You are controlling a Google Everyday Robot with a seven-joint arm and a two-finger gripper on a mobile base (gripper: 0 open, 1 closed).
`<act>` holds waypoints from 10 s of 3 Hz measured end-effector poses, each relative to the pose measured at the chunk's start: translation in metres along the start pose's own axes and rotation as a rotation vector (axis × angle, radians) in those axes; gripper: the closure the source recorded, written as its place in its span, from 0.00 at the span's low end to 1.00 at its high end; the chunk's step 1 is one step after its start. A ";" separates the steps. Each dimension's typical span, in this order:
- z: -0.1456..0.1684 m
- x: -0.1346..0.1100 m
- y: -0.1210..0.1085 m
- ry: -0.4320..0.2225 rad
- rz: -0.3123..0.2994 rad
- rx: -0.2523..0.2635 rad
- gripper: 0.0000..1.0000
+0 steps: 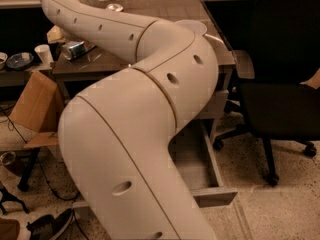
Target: Place redbull can into middle drawer
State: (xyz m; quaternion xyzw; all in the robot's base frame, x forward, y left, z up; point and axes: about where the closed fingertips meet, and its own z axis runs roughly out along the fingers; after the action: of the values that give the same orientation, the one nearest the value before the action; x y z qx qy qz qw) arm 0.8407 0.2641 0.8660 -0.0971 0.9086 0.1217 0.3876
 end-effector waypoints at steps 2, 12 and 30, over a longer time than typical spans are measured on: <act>0.018 0.003 -0.006 0.022 0.030 -0.024 0.00; -0.098 0.015 -0.061 0.020 -0.096 -0.088 1.00; 0.052 0.510 -0.207 0.501 -0.158 -1.013 0.81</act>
Offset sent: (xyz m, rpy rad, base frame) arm 0.0190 0.0000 -0.0160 0.0566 0.0418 -0.0014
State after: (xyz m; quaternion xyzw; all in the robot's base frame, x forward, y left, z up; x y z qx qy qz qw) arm 0.5851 0.0405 0.4293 -0.3643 0.7911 0.4860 0.0732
